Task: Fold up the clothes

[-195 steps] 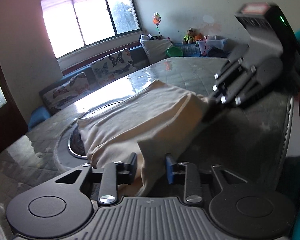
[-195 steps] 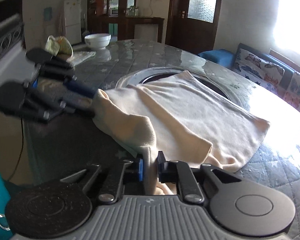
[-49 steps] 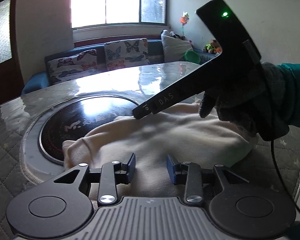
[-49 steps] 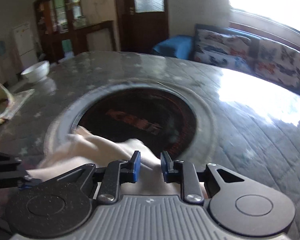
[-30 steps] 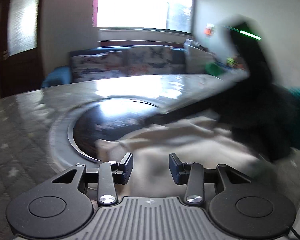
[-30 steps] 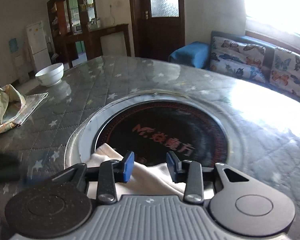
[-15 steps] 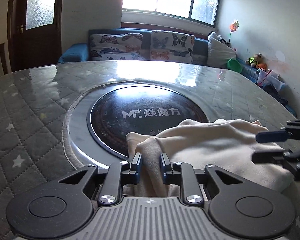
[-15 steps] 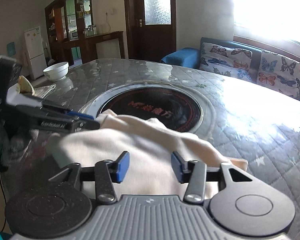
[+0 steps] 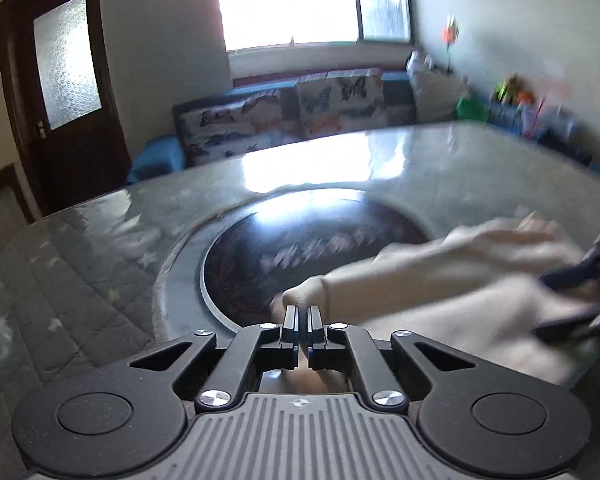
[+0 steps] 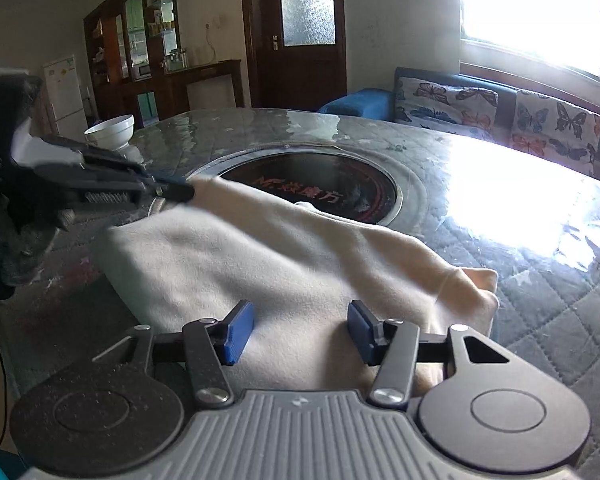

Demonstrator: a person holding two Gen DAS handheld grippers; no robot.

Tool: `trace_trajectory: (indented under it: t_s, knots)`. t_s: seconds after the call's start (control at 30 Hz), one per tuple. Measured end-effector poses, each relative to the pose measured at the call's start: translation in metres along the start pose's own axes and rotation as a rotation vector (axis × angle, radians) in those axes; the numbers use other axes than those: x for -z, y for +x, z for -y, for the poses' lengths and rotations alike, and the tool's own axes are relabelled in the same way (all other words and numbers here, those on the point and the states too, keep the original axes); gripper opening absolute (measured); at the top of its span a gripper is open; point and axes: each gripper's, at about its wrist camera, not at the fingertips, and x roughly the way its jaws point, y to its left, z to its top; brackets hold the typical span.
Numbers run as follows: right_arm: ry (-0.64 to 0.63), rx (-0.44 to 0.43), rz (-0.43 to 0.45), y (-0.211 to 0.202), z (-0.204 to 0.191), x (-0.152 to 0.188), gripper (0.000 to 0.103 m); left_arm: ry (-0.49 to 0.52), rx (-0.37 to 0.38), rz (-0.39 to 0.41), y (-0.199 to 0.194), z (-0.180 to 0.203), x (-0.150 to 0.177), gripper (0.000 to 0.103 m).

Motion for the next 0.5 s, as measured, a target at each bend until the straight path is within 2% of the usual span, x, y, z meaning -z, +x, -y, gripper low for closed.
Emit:
trace_trajectory:
  t_s: [0.07,0.13,0.2,0.27,0.37,0.5]
  knots:
    - [0.002,0.000,0.001,0.000,0.000,0.000,0.053,-0.017,0.007,-0.031,0.006,-0.002,0.004,0.008]
    - [0.007,-0.004,-0.001,-0.002,0.001,0.000,0.053,-0.032,0.004,-0.021,0.003,-0.004,0.003,0.010]
    - [0.022,-0.011,0.002,-0.005,0.003,-0.003,0.053,-0.052,-0.001,-0.004,-0.002,-0.008,-0.002,0.017]
    - [0.043,-0.014,0.011,-0.007,0.007,-0.008,0.053,-0.072,0.000,0.019,-0.007,-0.010,-0.008,0.017]
    - [0.082,-0.003,0.033,-0.008,0.019,-0.018,0.053,-0.096,0.055,0.046,-0.009,-0.008,-0.020,0.017]
    - [0.112,0.030,0.039,-0.001,0.035,-0.028,0.053,-0.091,0.100,0.029,0.008,0.004,-0.028,0.017]
